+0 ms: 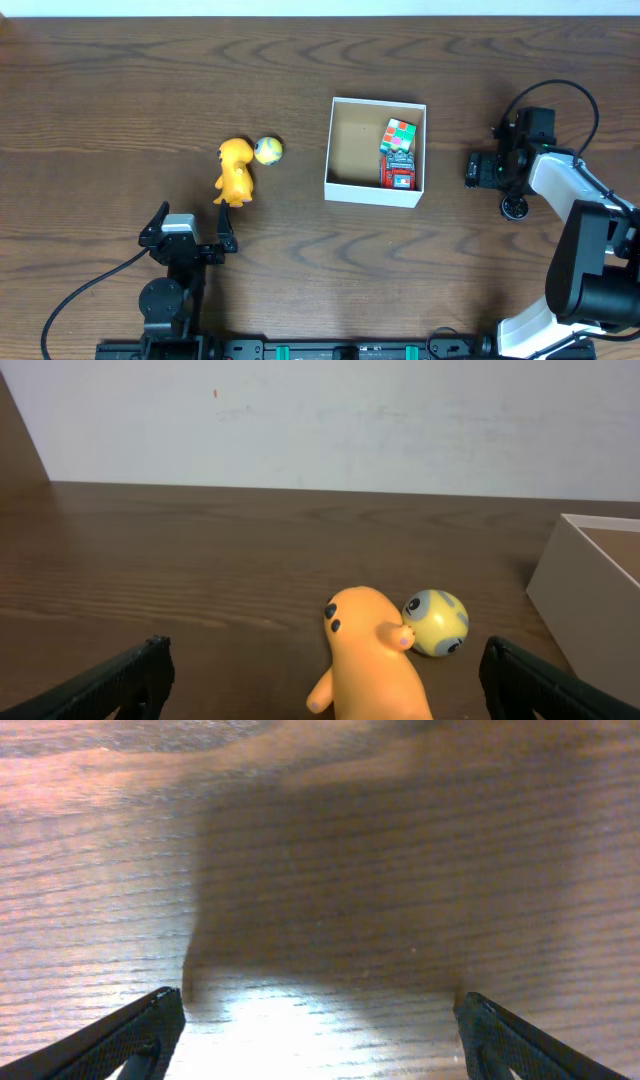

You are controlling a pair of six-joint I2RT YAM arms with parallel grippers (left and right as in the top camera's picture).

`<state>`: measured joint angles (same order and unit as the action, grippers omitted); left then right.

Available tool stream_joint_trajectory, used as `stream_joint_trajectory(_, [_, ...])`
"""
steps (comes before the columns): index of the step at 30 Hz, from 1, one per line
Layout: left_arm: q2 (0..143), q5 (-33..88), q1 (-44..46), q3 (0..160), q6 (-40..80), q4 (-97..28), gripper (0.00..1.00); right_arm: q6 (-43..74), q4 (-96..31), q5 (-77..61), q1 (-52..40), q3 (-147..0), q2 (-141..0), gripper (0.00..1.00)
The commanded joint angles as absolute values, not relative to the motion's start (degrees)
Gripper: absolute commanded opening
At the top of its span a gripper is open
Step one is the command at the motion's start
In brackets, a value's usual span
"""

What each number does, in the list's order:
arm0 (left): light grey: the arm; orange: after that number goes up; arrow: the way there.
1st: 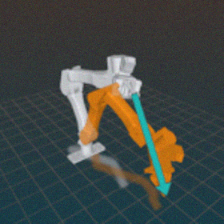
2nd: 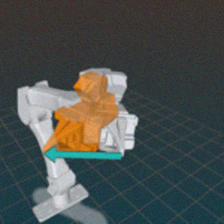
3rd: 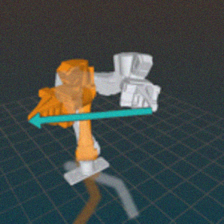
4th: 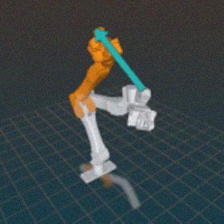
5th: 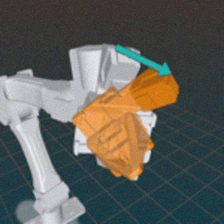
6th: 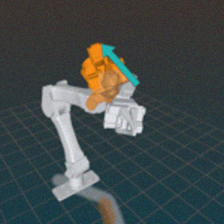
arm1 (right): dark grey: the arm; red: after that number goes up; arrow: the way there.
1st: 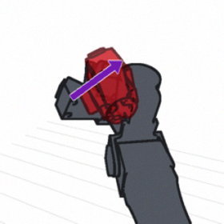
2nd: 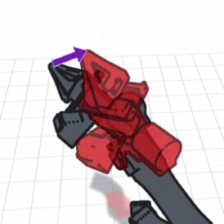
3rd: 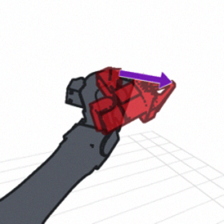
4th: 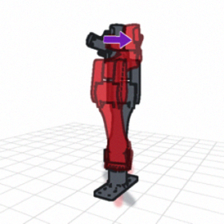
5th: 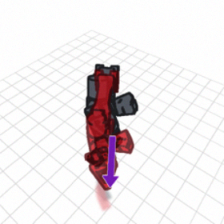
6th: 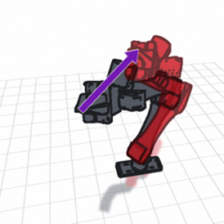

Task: Pack container

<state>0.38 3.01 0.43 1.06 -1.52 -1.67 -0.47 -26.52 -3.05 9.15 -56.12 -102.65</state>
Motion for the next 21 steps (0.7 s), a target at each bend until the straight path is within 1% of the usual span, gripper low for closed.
stream_joint_trajectory(1, [0.36, 2.35, 0.14, 0.25, -1.91, -4.01, 0.98, -1.80, -27.16, -2.17, 9.28, -56.88, -102.08, 0.90])
stream_joint_trajectory(4, [0.36, 2.35, 0.14, 0.25, -1.91, -4.01, 0.98, -1.13, -30.04, 3.81, 9.63, -57.82, -100.51, 0.93])
stream_joint_trajectory(7, [0.36, 2.35, 0.14, 0.25, -1.91, -4.01, 0.98, 0.19, -32.75, 6.76, 10.55, -58.08, -98.17, 0.94])
stream_joint_trajectory(14, [0.36, 2.35, 0.14, 0.25, -1.91, -4.01, 0.98, 2.74, -40.14, 6.87, 12.25, -58.06, -92.40, 0.94])
stream_joint_trajectory(21, [0.36, 2.35, 0.14, 0.25, -1.91, -4.01, 0.98, 3.18, -40.58, 6.59, 12.25, -56.64, -92.51, 0.95])
